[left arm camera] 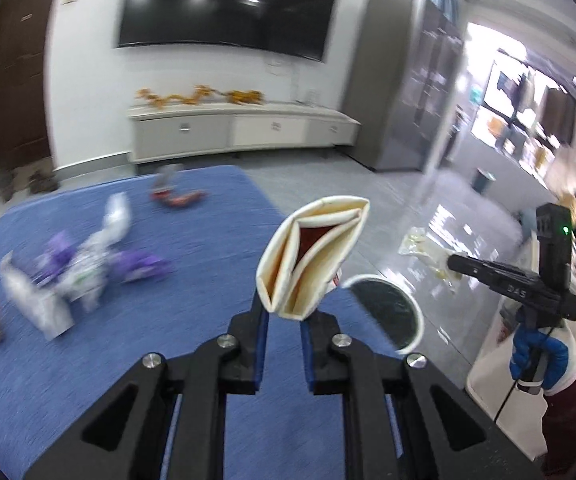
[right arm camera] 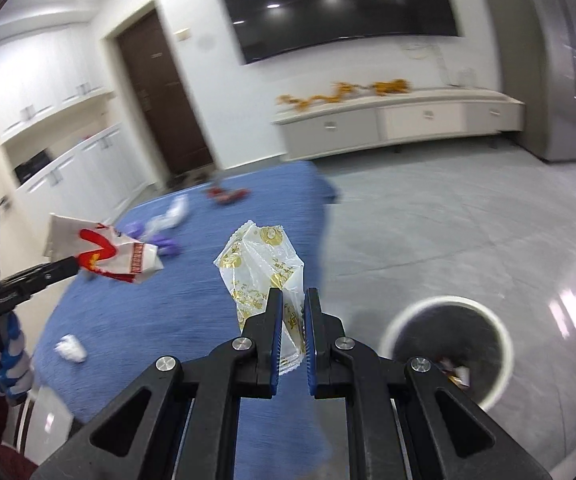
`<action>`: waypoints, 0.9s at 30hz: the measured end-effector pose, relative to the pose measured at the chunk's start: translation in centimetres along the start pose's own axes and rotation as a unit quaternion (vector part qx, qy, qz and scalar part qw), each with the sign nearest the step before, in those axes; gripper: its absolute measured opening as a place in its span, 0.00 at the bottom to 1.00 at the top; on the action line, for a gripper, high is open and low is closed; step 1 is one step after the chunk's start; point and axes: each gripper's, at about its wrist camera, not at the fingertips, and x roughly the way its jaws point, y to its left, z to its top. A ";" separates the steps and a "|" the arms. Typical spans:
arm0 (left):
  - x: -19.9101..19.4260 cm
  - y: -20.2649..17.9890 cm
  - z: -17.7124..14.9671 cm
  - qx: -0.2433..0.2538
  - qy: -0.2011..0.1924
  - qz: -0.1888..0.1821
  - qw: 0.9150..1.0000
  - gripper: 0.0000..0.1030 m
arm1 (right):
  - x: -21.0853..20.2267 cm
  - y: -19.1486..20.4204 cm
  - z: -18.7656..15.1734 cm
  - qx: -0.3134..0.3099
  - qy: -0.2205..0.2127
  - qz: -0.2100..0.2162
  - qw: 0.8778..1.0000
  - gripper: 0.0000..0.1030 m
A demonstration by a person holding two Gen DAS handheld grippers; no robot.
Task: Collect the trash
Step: 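Carry both items to the black bin and release them inside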
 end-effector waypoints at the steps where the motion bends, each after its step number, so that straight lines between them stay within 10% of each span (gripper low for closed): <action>1: 1.1 -1.0 0.5 0.010 0.005 -0.007 1.000 0.13 | -0.2 -1.4 0.0 0.009 0.000 -0.018 1.000 0.10; 13: 19.2 -13.7 3.4 0.104 0.119 -0.068 0.985 0.14 | 3.0 -15.7 -2.1 0.107 0.045 -0.147 0.982 0.10; 19: 25.6 -16.1 3.0 0.093 0.154 -0.081 0.980 0.36 | 5.6 -19.2 -3.5 0.135 0.067 -0.157 0.976 0.20; 27: 26.8 -16.4 3.4 0.069 0.149 -0.098 0.982 0.51 | 8.0 -21.1 -4.4 0.160 0.077 -0.159 0.971 0.35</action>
